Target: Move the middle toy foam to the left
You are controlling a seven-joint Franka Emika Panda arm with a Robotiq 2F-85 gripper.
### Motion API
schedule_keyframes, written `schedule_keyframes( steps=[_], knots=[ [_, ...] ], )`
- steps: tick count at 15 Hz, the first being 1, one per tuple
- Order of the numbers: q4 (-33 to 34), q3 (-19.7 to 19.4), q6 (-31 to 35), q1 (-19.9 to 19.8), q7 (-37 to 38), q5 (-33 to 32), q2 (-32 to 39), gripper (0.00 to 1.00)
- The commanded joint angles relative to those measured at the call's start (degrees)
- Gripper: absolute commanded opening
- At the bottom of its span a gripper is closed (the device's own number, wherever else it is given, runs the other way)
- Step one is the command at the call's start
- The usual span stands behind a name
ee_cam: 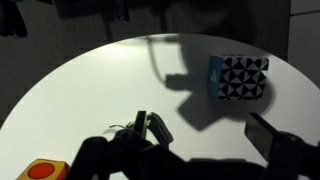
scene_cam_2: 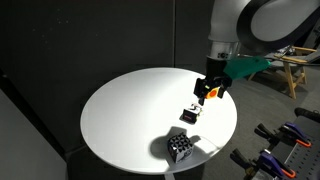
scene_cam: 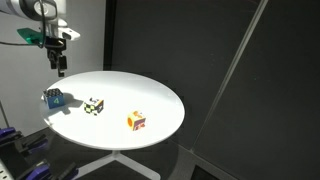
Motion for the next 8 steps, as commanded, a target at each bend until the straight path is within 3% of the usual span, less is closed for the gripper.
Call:
schedule_keyframes(
  steps=[1,8],
  knots=[
    [-2.69,-0.23,-4.35,-2.04,-1.38,1.36,-7.43,1.00],
    [-3.12,-1.82,-10.05,-5.38,-3.05,1.65,-16.97,1.00]
  ],
)
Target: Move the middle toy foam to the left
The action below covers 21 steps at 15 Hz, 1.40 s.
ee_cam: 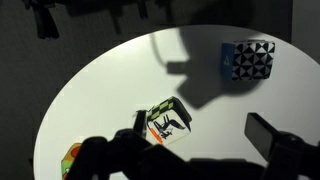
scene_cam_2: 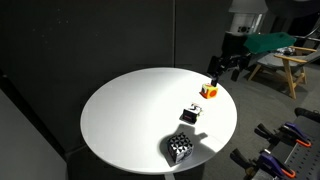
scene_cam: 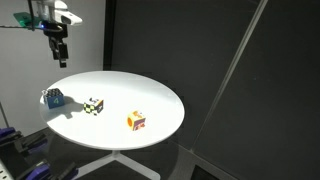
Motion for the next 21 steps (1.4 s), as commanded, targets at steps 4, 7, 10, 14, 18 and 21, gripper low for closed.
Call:
schedule_keyframes(
  steps=[4,7,10,14,18,21],
  knots=[
    [-0.27,-2.57,-8.20,-1.55,-6.00,3.17,-9.52,1.00],
    [-0.19,-3.64,-12.73,-1.60,-10.05,3.98,-12.65,1.00],
    [-0.08,-4.21,-16.41,-1.94,-13.22,3.12,-15.26,1.00],
    [0.11,-3.17,-16.68,-2.50,-13.57,3.13,-15.18,1.00],
    [0.07,-2.96,-16.79,-2.45,-13.76,3.09,-15.18,1.00],
    [0.06,-2.93,-16.79,-2.45,-13.75,3.08,-14.96,1.00]
  ],
)
